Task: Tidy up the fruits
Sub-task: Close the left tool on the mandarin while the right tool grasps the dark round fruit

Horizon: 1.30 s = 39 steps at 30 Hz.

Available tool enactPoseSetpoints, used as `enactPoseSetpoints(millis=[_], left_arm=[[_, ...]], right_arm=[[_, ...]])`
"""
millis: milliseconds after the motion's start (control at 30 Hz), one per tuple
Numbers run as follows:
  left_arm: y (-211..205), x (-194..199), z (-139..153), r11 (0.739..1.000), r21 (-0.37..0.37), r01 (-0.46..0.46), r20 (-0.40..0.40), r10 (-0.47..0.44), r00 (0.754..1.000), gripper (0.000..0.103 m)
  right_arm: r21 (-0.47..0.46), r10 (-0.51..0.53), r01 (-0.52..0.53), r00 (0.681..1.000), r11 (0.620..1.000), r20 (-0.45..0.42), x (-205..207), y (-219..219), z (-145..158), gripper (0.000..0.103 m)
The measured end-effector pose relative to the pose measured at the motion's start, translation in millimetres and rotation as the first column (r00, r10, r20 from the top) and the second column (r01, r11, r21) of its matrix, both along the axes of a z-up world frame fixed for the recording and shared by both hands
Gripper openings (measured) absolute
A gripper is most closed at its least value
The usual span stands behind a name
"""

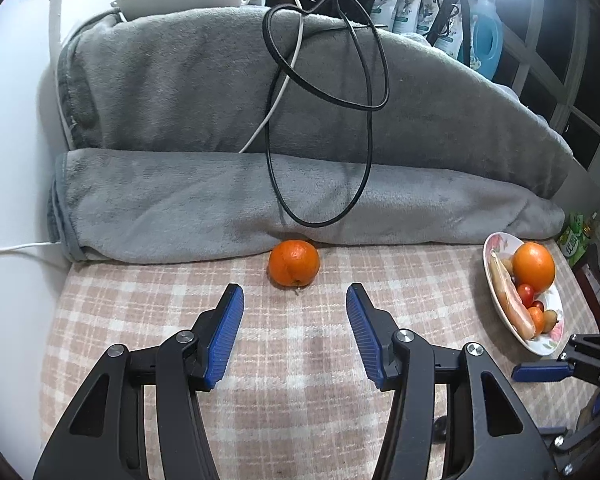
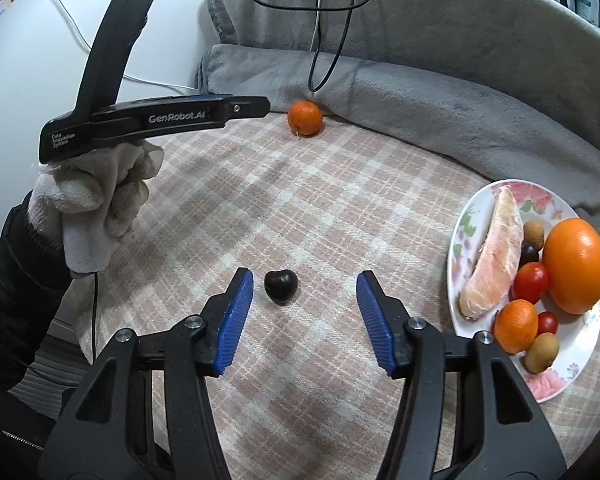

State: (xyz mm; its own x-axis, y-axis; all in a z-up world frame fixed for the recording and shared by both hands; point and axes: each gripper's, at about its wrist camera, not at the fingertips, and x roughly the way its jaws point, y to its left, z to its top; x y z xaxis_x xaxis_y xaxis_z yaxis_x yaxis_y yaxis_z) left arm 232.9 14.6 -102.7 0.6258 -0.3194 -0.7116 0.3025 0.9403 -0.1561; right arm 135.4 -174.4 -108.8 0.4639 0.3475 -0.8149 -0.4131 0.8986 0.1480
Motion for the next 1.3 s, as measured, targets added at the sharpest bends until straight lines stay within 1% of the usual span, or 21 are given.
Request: enactPoseSetpoints(millis=[333, 567, 700, 967, 1033, 1133, 1300], left_arm=[[-4.5, 23.2, -15.6, 1.0, -0.006, 0.007, -0.051, -0.007, 0.999, 0.053], [-6.9, 33.8, -19.4, 1.0, -0.013, 0.021, -0.07, -0.022, 0.997, 0.053], [-11.5, 41.5, -24.4, 1.0, -0.016, 0.024, -0.083, -0.025, 0.996, 0.053], [-17.6, 48.0, -32.2, 1.0, -0.012, 0.026, -0.102, -0.027, 0.994, 0.053], [-20.4, 49.4, -34.3, 1.0, -0.005, 0.028, -0.103, -0.028, 0.994, 0.053], [-26.3, 56.3, -37.7, 1.0, 0.002, 0.023, -0.104, -0.023, 0.994, 0.053], [-25.8, 66.3, -40.0, 1.0, -0.015, 0.025, -0.114, -0.027, 0.993, 0.053]], right_arm=[[0.008, 0.023, -0.023, 0.999, 1.0, -0.031, 5.3, 12.3, -13.7, 0.057], [0.009, 0.036, -0.035, 0.998, 0.999, -0.045, 8.6, 18.3, -22.2, 0.056], [0.004, 0.043, -0.043, 0.998, 0.999, -0.054, 11.0, 21.3, -27.6, 0.051], [-0.005, 0.055, -0.055, 0.997, 0.998, -0.058, 12.7, 27.3, -32.5, 0.05], [-0.006, 0.059, -0.06, 0.996, 0.998, -0.061, 12.8, 28.6, -33.4, 0.044], [-0.007, 0.064, -0.064, 0.996, 0.998, -0.064, 13.3, 32.6, -35.3, 0.043], [-0.019, 0.066, -0.068, 0.996, 0.998, -0.058, 13.1, 34.9, -36.9, 0.043]])
